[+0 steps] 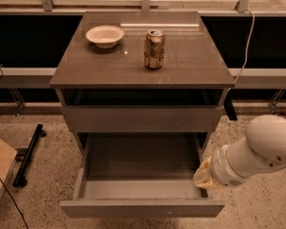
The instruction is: Close middle drawer
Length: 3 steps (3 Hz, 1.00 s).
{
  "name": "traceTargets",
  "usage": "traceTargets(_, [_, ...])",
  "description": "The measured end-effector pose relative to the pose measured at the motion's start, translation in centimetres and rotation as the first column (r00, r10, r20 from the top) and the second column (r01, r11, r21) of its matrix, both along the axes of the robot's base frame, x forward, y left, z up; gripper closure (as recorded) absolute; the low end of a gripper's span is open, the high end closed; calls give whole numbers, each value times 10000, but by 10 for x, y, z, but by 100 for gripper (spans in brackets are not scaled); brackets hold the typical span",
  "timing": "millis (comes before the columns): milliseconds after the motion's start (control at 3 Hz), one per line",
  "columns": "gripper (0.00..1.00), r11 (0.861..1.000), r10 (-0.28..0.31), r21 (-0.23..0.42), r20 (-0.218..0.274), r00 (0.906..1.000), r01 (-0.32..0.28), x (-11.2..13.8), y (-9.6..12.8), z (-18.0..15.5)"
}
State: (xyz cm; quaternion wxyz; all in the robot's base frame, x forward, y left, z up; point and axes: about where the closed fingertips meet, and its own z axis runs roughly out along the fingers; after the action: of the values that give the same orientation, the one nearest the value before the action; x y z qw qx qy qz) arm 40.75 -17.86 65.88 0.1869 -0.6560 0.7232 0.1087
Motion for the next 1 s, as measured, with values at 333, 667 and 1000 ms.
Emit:
traceTargets(333, [100,10000,-25,-11,-485,9988,25,-10,-1,-31])
traceTargets(667, [100,9992,-190,328,-1114,9936,227,-26,-3,-89])
traceTargets(1000, [100,9956,-476,724,-1489,9877,589,-34,-4,-129])
